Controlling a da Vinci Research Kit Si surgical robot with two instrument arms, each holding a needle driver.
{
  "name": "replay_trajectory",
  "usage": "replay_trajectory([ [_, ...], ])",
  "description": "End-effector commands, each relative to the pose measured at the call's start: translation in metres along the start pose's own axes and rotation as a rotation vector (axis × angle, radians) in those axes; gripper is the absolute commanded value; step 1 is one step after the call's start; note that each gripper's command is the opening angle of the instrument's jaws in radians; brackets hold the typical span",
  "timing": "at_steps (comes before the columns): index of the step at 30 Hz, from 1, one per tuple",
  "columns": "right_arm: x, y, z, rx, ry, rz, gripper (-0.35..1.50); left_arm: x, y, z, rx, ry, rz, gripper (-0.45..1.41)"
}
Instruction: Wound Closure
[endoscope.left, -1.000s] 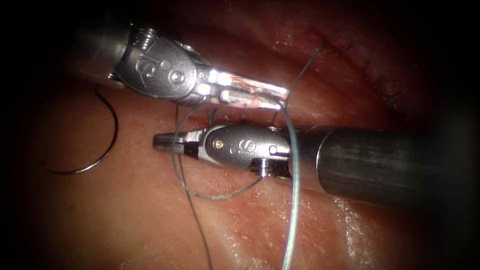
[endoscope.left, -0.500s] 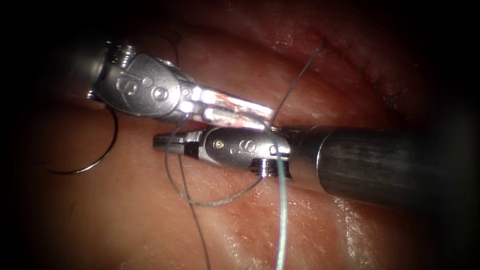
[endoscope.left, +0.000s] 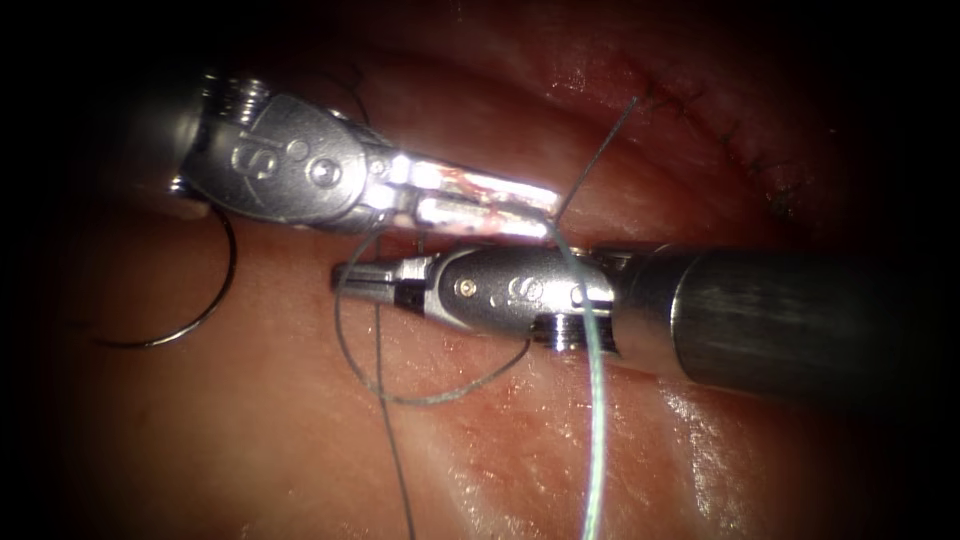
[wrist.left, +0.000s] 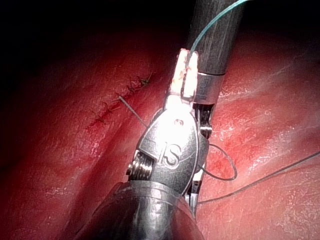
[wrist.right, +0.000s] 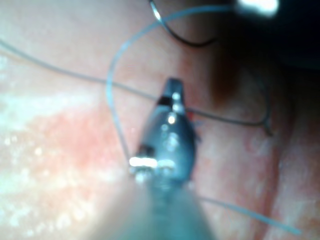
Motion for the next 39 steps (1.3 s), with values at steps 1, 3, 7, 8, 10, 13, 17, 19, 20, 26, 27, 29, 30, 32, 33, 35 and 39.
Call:
replay_trajectory([
  [1, -0.0006, -0.0009, 0.0013, 0.005, 0.008, 0.009, -0.35, -0.001, -0.0001, 0.0008, 0.006, 0.02, -0.004, -0.45],
  [3, -0.0004, -0.0011, 0.0015, 0.001, 0.013, 0.008, 0.42, -0.0011, -0.0013, 0.0025, 0.027, 0.044, -0.007, -0.45],
  [7, 0.0, -0.0012, 0.0009, -0.016, 0.04, 0.016, 0.81, -0.0016, -0.0019, 0.004, 0.022, 0.061, -0.005, -0.45],
  [8, 0.0001, -0.0013, 0.0007, -0.016, 0.044, 0.034, 0.83, -0.0017, -0.0019, 0.0042, 0.022, 0.067, -0.01, -0.45],
  [10, 0.0001, -0.0018, 0.0007, -0.03, 0.068, 0.072, 1.0, -0.002, -0.0022, 0.0046, 0.034, 0.07, -0.021, -0.45],
  [13, 0.0002, -0.0026, 0.0008, -0.026, 0.077, 0.114, 1.18, -0.0023, -0.0026, 0.005, 0.034, 0.073, -0.022, -0.45],
  [17, 0.0006, -0.0037, 0.0004, -0.02, 0.095, 0.144, 1.0, -0.0033, -0.0034, 0.0052, 0.028, 0.074, -0.025, -0.45],
  [19, 0.0009, -0.004, -0.0001, -0.014, 0.109, 0.143, 0.95, -0.0038, -0.0039, 0.0051, 0.026, 0.072, -0.02, -0.45],
  [20, 0.0011, -0.004, -0.0003, -0.015, 0.115, 0.144, 0.95, -0.0041, -0.0042, 0.005, 0.025, 0.07, -0.014, -0.45],
  [26, 0.002, -0.004, -0.0019, -0.026, 0.159, 0.152, 1.1, -0.0063, -0.0051, 0.0036, 0.014, 0.058, 0.056, -0.45],
  [27, 0.0021, -0.004, -0.0021, -0.028, 0.165, 0.153, 1.1, -0.0068, -0.0052, 0.0033, 0.011, 0.056, 0.068, -0.45],
  [29, 0.0021, -0.004, -0.0025, -0.032, 0.176, 0.153, 1.1, -0.0074, -0.0054, 0.0028, 0.007, 0.054, 0.082, -0.45],
  [30, 0.0021, -0.004, -0.0026, -0.037, 0.186, 0.153, 1.1, -0.0078, -0.0055, 0.0025, 0.005, 0.055, 0.094, -0.45],
  [32, 0.0021, -0.004, -0.0029, -0.047, 0.204, 0.154, 1.08, -0.0083, -0.0056, 0.0021, 0.003, 0.059, 0.117, -0.45],
  [33, 0.0021, -0.0039, -0.003, -0.051, 0.212, 0.154, 1.06, -0.0086, -0.0056, 0.002, 0.001, 0.063, 0.13, -0.45],
  [35, 0.002, -0.0034, -0.0036, -0.074, 0.225, 0.159, 1.03, -0.0095, -0.0055, 0.0017, -0.003, 0.066, 0.142, -0.45],
  [39, 0.0014, -0.0021, -0.0049, -0.121, 0.224, 0.172, 1.01, -0.0108, -0.005, 0.0012, -0.012, 0.075, 0.163, -0.45],
])
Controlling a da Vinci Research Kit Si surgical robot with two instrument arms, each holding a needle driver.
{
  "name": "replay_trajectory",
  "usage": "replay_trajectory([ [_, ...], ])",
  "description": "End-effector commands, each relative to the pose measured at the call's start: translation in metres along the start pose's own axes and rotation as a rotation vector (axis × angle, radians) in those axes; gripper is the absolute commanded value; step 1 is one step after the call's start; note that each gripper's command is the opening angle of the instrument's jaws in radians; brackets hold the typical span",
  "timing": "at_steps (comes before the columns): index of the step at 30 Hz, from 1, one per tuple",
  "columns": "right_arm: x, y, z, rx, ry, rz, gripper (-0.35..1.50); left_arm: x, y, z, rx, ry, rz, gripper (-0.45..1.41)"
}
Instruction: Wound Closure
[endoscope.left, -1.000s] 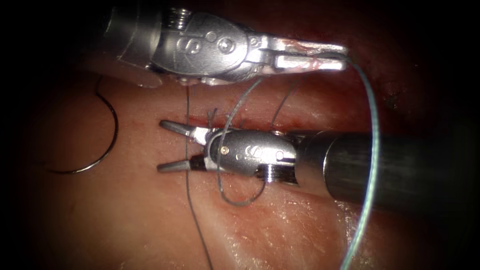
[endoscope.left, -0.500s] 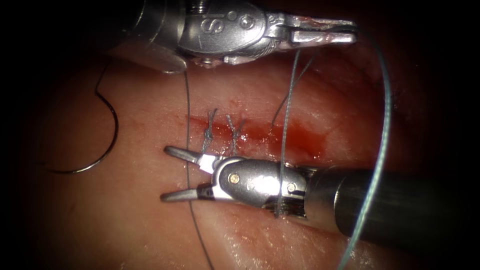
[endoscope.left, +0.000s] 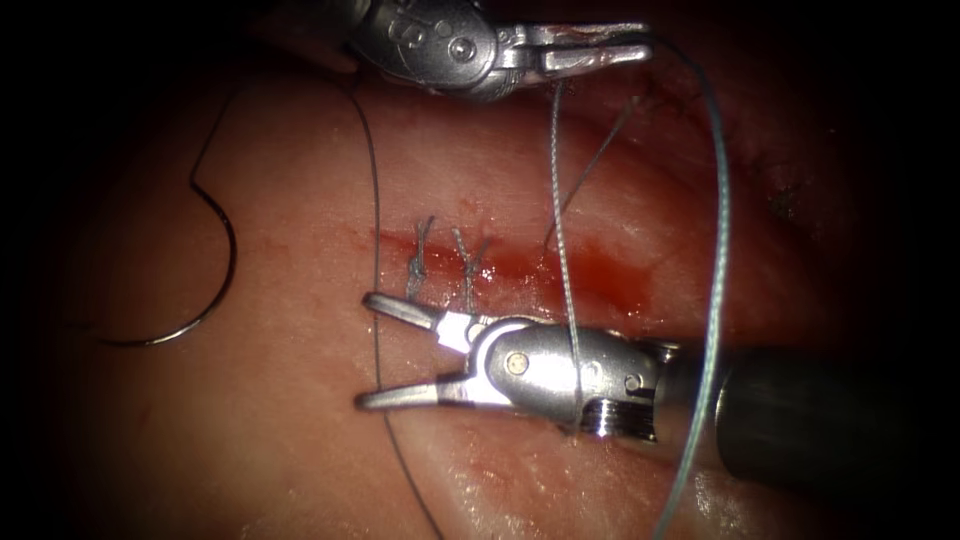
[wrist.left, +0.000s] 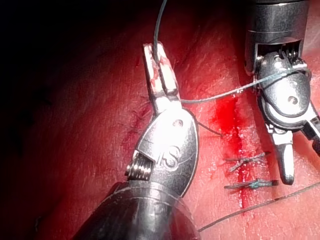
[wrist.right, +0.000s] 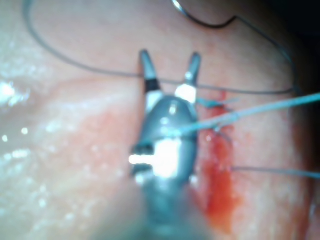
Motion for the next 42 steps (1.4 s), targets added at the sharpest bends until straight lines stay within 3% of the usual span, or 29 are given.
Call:
replay_trajectory([
  [1, -0.0008, 0.0004, 0.0, -0.012, 0.002, 0.003, 1.01, -0.001, 0.0003, 0.0001, -0.004, 0.004, 0.004, -0.45],
  [10, -0.0017, 0.0023, 0.0004, -0.071, -0.045, -0.067, 1.18, -0.0006, 0.001, -0.0007, -0.007, 0.002, 0.004, -0.45],
  [16, -0.0015, 0.0019, -0.0003, -0.057, -0.063, -0.078, 1.16, -0.0009, 0.0006, -0.0011, -0.011, -0.001, 0.007, -0.45],
  [23, 0.0001, 0.0, -0.0008, -0.008, -0.042, -0.076, 1.1, -0.0023, 0.0, -0.0015, 0.005, -0.003, 0.015, -0.45],
  [36, 0.0011, -0.0008, -0.0021, -0.049, 0.052, -0.069, 1.08, -0.0063, 0.0009, -0.0036, -0.004, 0.027, 0.057, -0.45],
  [42, 0.0014, -0.0016, -0.0006, -0.037, 0.073, -0.056, 1.06, -0.0087, 0.0011, -0.004, 0.024, 0.071, 0.082, -0.45],
])
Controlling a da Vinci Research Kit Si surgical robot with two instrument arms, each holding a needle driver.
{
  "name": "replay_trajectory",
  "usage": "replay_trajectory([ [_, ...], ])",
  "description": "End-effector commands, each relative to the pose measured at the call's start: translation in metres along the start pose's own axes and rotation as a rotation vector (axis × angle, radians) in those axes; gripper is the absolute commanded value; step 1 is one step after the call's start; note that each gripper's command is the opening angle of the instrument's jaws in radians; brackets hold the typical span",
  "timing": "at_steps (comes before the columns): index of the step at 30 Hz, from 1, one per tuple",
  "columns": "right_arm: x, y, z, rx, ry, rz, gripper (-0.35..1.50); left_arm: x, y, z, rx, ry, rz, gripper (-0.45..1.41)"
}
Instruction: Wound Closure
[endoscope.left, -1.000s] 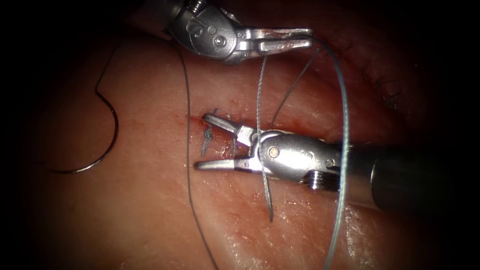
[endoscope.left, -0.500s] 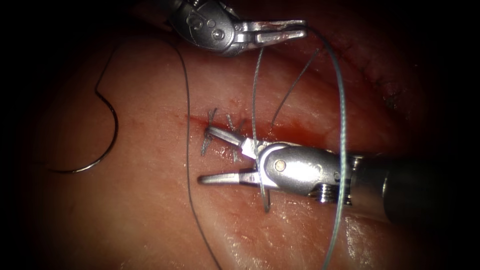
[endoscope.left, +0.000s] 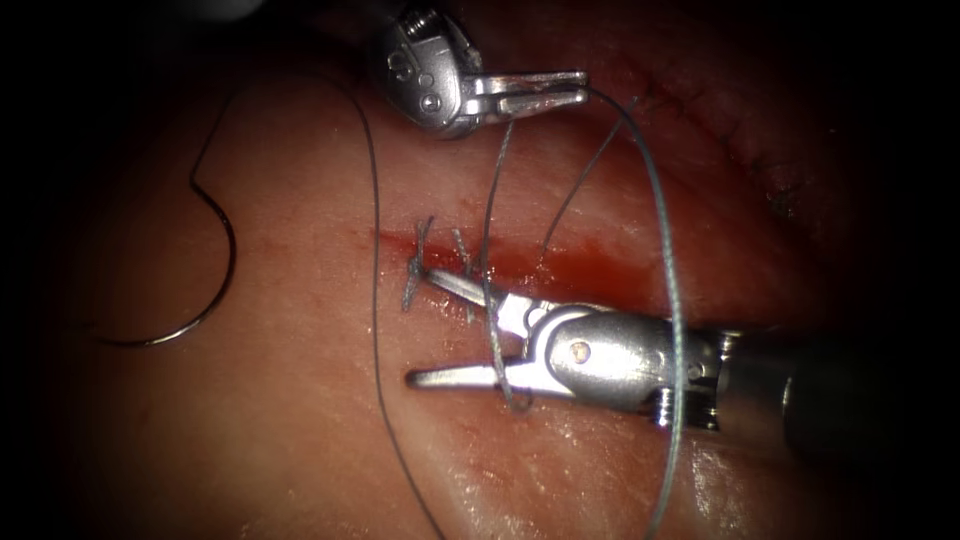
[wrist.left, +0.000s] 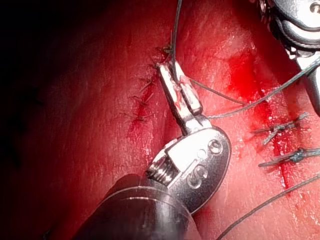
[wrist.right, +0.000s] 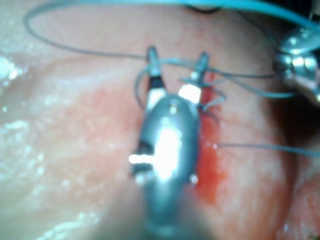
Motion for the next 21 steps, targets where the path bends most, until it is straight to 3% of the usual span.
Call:
replay_trajectory([
  [1, -0.0006, -0.0007, 0.0012, 0.004, 0.009, 0.014, 1.06, -0.0009, 0.0003, 0.0003, 0.0, 0.001, -0.002, -0.45],
  [4, -0.0005, -0.0008, 0.0014, -0.009, 0.041, 0.038, 1.05, -0.0009, 0.0004, 0.0004, 0.005, 0.014, 0.002, -0.45],
  [6, -0.0004, -0.0009, 0.0014, -0.026, 0.073, 0.068, 0.93, -0.0008, 0.0005, 0.0004, 0.008, 0.036, 0.007, -0.45],
  [13, -0.0006, -0.0005, 0.0011, -0.056, 0.143, 0.156, 0.9, -0.0003, 0.0009, 0.0002, -0.399, 0.138, 0.031, -0.45],
  [21, -0.0002, 0.0005, 0.0002, -0.111, 0.173, 0.219, 0.85, 0.0005, 0.0022, -0.0013, -0.526, 0.161, 0.026, -0.45],
])
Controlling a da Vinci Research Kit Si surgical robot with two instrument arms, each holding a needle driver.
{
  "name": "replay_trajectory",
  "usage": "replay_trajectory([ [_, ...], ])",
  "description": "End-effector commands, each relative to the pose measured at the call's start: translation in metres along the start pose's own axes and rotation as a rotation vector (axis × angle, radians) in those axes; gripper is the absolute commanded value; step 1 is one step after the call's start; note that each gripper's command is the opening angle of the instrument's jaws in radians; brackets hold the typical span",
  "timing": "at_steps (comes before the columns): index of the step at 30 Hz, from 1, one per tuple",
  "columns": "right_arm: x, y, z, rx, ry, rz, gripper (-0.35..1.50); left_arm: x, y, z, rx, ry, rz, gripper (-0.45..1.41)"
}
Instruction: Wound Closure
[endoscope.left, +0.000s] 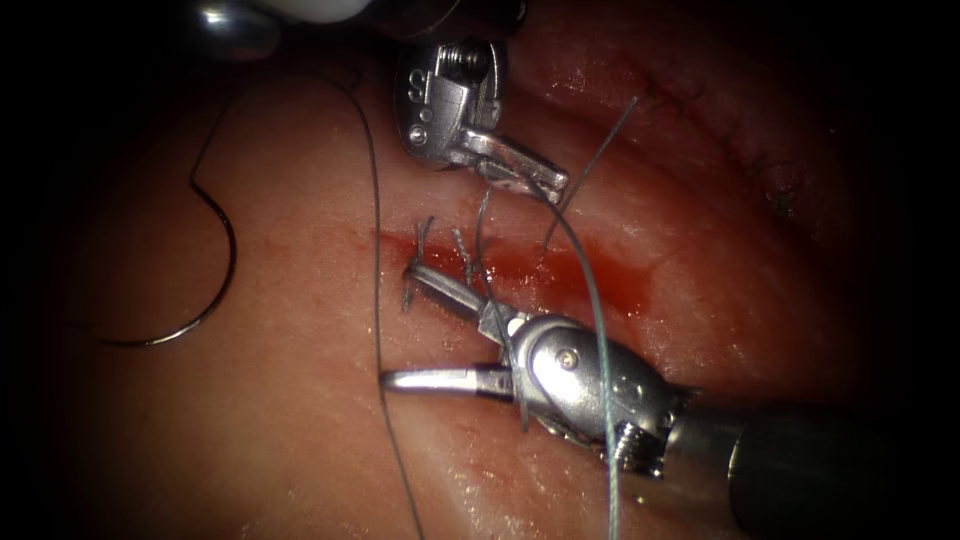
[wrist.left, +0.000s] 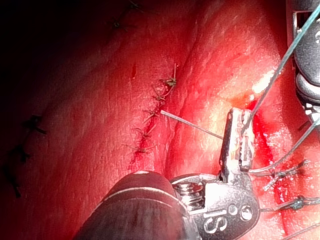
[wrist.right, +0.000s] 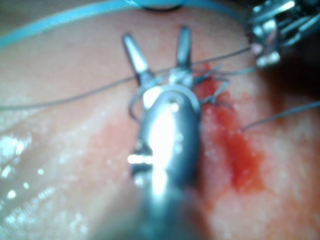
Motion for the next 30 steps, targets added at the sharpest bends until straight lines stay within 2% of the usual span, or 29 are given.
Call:
replay_trajectory([
  [1, -0.0003, 0.0001, 0.0, -0.018, 0.0, 0.004, 0.85, -0.0005, 0.0004, 0.0002, 0.019, -0.004, -0.004, -0.45],
  [7, 0.0003, 0.0008, -0.0018, -0.047, 0.003, 0.027, 0.85, 0.001, 0.0014, -0.0011, 0.152, -0.046, -0.018, -0.45],
  [13, 0.0008, 0.0011, -0.0027, -0.074, 0.006, 0.039, 0.85, 0.0016, 0.0021, -0.0015, 0.138, -0.046, -0.023, -0.45],
  [17, 0.001, 0.0013, -0.0029, -0.09, 0.009, 0.045, 0.85, 0.002, 0.0027, -0.0014, 0.251, -0.074, -0.032, -0.45],
  [22, 0.0011, 0.0016, -0.0034, -0.123, 0.01, 0.051, 0.85, 0.0035, 0.0042, -0.0007, 0.493, -0.134, -0.055, -0.45],
  [25, 0.0012, 0.0018, -0.0038, -0.142, 0.006, 0.047, 0.85, 0.0045, 0.0049, -0.0004, 0.597, -0.161, -0.066, -0.45],
  [30, 0.0017, 0.0022, -0.0042, -0.157, 0.012, 0.057, 0.85, 0.0064, 0.006, 0.0009, 0.657, -0.221, -0.118, -0.45],
])
